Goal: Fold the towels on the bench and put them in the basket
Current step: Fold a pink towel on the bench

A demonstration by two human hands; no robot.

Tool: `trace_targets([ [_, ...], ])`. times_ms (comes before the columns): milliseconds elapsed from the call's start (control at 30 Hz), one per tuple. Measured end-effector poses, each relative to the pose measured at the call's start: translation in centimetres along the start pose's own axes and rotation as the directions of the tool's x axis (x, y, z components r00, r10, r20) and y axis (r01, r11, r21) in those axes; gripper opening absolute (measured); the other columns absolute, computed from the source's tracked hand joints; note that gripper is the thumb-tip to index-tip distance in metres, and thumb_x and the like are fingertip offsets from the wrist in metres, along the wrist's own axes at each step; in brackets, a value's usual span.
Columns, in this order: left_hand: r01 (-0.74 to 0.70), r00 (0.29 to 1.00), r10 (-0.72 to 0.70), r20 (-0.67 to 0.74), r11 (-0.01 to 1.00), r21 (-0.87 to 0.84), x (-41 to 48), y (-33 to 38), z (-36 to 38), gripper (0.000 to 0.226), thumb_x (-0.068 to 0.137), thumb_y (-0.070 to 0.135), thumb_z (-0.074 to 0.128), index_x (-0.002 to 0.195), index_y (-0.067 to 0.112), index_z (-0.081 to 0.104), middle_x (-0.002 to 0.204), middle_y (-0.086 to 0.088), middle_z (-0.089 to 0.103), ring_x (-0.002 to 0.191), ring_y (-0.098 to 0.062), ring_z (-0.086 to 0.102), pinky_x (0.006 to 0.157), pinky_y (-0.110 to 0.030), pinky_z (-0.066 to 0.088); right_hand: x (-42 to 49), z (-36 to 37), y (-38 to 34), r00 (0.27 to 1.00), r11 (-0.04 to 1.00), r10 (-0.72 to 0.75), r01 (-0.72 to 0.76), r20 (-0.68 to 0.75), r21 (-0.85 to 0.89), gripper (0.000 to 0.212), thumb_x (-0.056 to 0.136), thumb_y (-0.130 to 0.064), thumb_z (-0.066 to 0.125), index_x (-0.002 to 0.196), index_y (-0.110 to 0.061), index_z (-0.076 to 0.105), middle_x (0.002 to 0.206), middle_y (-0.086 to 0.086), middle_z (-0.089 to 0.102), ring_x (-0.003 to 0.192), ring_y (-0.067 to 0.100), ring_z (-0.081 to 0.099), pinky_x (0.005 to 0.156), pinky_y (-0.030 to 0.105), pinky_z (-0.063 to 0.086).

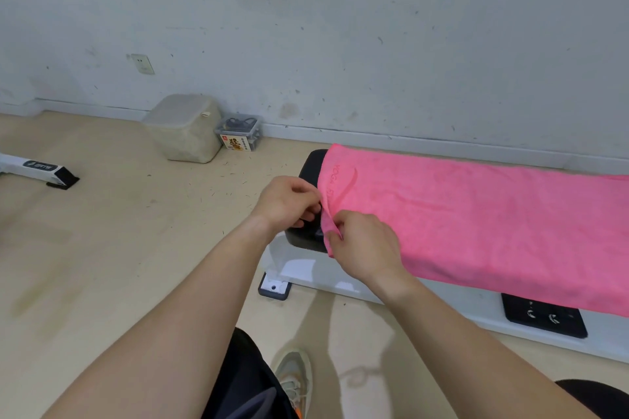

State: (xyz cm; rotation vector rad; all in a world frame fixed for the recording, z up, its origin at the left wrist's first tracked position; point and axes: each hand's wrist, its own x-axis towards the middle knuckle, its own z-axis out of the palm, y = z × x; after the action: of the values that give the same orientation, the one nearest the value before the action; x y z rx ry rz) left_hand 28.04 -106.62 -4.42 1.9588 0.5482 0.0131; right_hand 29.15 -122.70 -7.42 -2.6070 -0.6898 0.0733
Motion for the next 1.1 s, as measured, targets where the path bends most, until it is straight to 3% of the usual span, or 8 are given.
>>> trace_targets([
  [233,-0.072,0.97,0.14,-0.199,0.946,0.316,8.3,1.4,1.7,0.011,0.089,0.022,0.057,0.09,0.026,0.067,0.097,0.005,0.068,0.1,-0.021,0.063,0.089,-0.032,0.05,-0.2,-0.5,1.1,0.996,0.991,-0.07,0.064,0.048,0.115,0.019,0.091,-0.03,0.05,0.075,-0.023,0.058,0.06,-0.005,0.06,0.064,0.019,0.059,0.052,0.03,0.035],
  [400,0.006,0.981,0.135,-0.143,0.707,0.707,14.7,3.0,3.5,0.05,0.095,0.051,0.044,0.135,0.023,0.055,0.14,-0.012,0.05,0.132,-0.032,0.042,0.104,-0.044,0.039,-0.1,-0.2,1.9,0.991,0.983,-0.124,0.116,0.049,0.145,0.022,0.091,-0.03,0.05,0.072,-0.02,0.052,0.06,0.001,0.053,0.063,0.026,0.053,0.059,0.034,0.038],
  [467,-0.006,0.989,0.116,-0.088,0.637,0.771,16.6,3.4,3.6,0.049,0.092,0.06,0.046,0.127,0.029,0.06,0.135,-0.009,0.054,0.129,-0.03,0.046,0.104,-0.044,0.039,-0.1,0.0,1.8,0.99,0.984,-0.131,0.123,0.055,0.126,0.028,0.093,-0.031,0.047,0.067,-0.019,0.042,0.06,0.002,0.049,0.062,0.028,0.048,0.062,0.033,0.031],
  [567,-0.097,0.982,0.181,-0.044,0.7,0.708,17.8,4.1,3.4,0.015,0.091,0.046,0.059,0.094,0.032,0.064,0.116,0.001,0.067,0.113,-0.024,0.059,0.095,-0.039,0.048,0.3,0.6,1.1,0.992,0.983,-0.119,0.112,0.038,0.146,0.031,0.094,-0.03,0.044,0.066,-0.019,0.04,0.063,0.003,0.057,0.063,0.028,0.049,0.065,0.032,0.03],
  [633,-0.131,0.976,0.213,-0.041,0.728,0.673,18.3,4.3,3.0,0.007,0.092,0.038,0.062,0.092,0.031,0.062,0.113,0.001,0.068,0.109,-0.024,0.061,0.092,-0.038,0.05,0.8,1.1,0.1,0.993,0.981,-0.117,0.112,0.025,0.161,0.033,0.094,-0.03,0.044,0.064,-0.019,0.037,0.064,0.003,0.059,0.063,0.028,0.049,0.065,0.033,0.032],
  [800,-0.11,0.973,0.217,-0.077,0.734,0.67,19.4,3.4,0.7,0.017,0.094,0.035,0.06,0.106,0.024,0.067,0.116,-0.005,0.068,0.109,-0.027,0.062,0.094,-0.042,0.052,1.9,2.2,-3.0,0.988,0.977,-0.154,0.154,-0.007,0.147,0.033,0.093,-0.026,0.043,0.062,-0.02,0.032,0.052,-0.002,0.036,0.052,0.023,0.034,0.067,0.035,0.025],
  [1000,-0.111,0.948,0.275,-0.157,0.754,0.647,19.3,3.4,-1.2,0.018,0.093,0.031,0.064,0.103,0.018,0.071,0.111,-0.009,0.071,0.106,-0.03,0.064,0.09,-0.037,0.051,2.7,2.9,-4.5,0.99,0.953,-0.138,0.132,0.005,0.274,0.03,0.09,-0.026,0.042,0.062,-0.02,0.033,0.065,0.003,0.063,0.06,0.029,0.05,0.066,0.035,0.038],
  [1100,-0.134,0.926,0.321,-0.2,0.774,0.619,18.2,5.2,-1.3,0.025,0.094,0.029,0.059,0.089,0.009,0.072,0.097,-0.013,0.072,0.097,-0.034,0.064,0.082,-0.035,0.05,2.4,1.7,-3.8,0.995,0.933,-0.103,0.102,-0.014,0.346,0.031,0.089,-0.025,0.045,0.061,-0.017,0.034,0.056,0.002,0.056,0.056,0.029,0.05,0.061,0.039,0.047],
])
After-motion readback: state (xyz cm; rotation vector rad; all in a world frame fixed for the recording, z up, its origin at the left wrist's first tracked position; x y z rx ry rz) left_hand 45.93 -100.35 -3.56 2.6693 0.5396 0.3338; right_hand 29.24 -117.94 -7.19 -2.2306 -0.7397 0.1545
